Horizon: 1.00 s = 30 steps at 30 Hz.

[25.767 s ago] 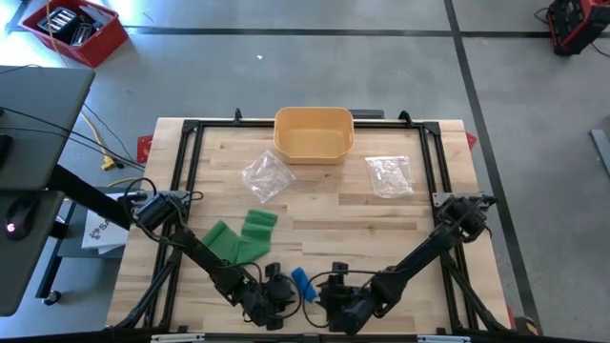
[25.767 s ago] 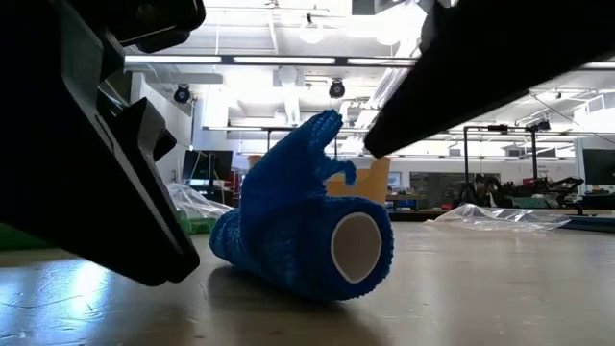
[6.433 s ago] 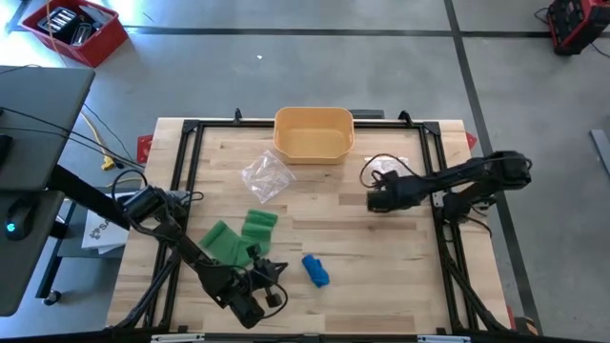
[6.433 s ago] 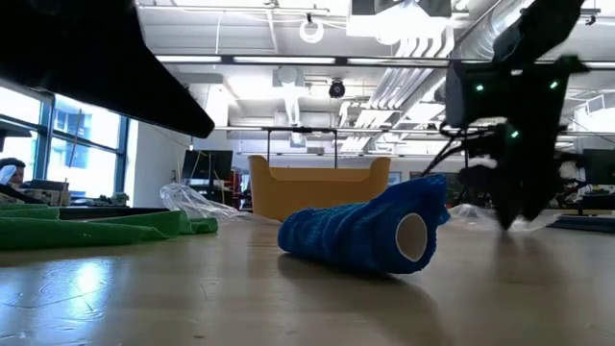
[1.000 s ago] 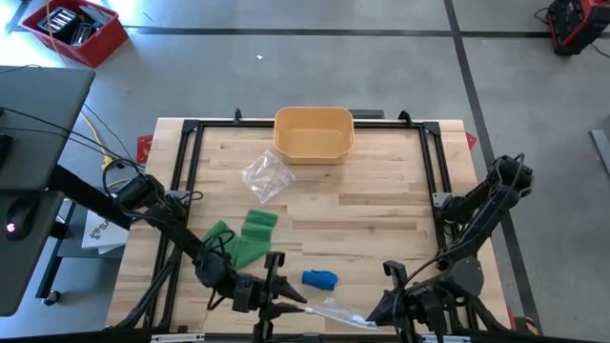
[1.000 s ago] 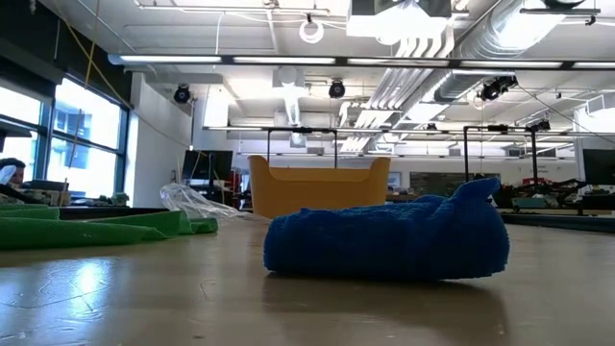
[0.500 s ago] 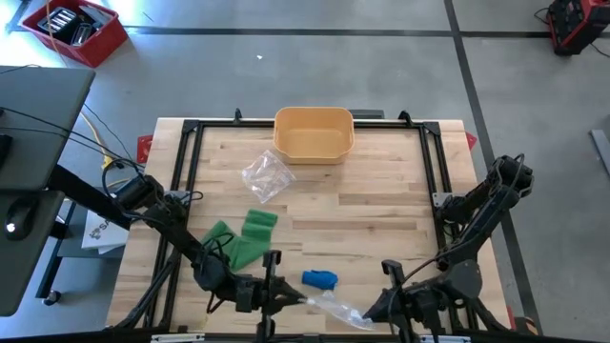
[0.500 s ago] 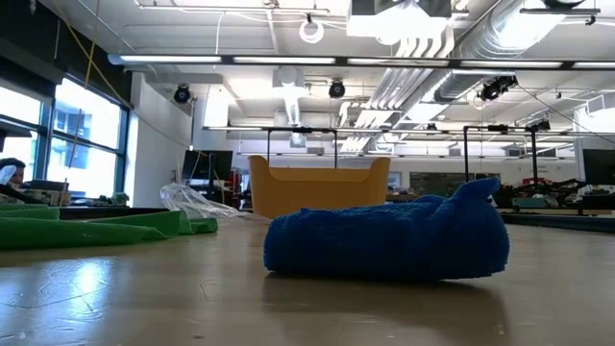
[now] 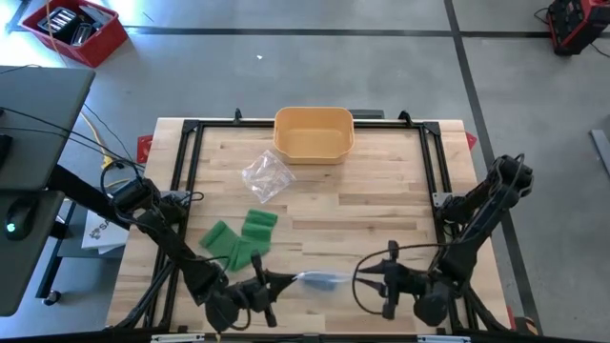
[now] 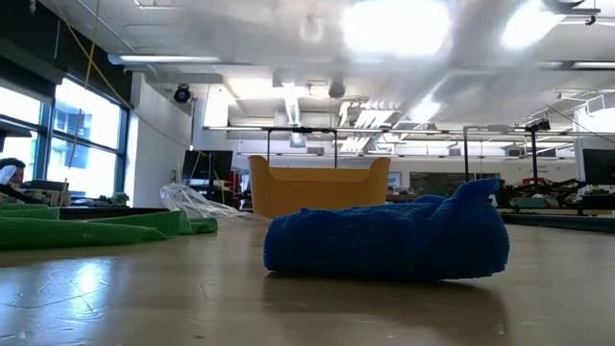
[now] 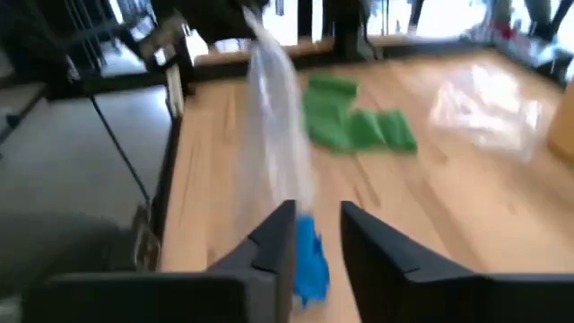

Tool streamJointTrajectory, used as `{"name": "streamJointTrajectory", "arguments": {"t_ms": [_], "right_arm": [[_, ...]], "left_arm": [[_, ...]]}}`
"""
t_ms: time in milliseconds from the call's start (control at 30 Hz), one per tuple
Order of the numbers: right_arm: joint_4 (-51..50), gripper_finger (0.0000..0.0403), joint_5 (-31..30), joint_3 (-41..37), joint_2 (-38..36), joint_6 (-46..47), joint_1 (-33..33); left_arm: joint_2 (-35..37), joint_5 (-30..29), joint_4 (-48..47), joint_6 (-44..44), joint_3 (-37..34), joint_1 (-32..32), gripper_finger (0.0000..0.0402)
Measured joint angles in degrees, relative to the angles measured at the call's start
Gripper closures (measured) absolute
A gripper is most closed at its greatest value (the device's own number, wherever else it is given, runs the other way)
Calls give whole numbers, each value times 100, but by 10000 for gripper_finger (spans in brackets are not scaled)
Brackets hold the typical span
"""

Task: Roll bandage
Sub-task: Open the right transparent zip bag

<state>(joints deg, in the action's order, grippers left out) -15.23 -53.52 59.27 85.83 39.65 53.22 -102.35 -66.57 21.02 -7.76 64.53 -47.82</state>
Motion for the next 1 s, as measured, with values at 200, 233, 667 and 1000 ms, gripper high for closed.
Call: {"name": "streamJointTrajectory", "arguments": {"t_ms": [200, 233, 667, 1000], "right_arm": [[7, 267, 402, 0, -233, -118, -219], [337, 266, 405, 0, -232, -524, -271], [4418, 265, 1754, 26, 1071, -4439, -1363], [2720, 265, 2117, 1105, 1487, -4180, -1659]], "left_arm": [[0, 8, -139, 175, 0, 3, 401], [0, 42, -134, 166, 0, 3, 401], [0, 345, 21, 266, 0, 25, 401], [0, 647, 73, 394, -3, 82, 401]]}}
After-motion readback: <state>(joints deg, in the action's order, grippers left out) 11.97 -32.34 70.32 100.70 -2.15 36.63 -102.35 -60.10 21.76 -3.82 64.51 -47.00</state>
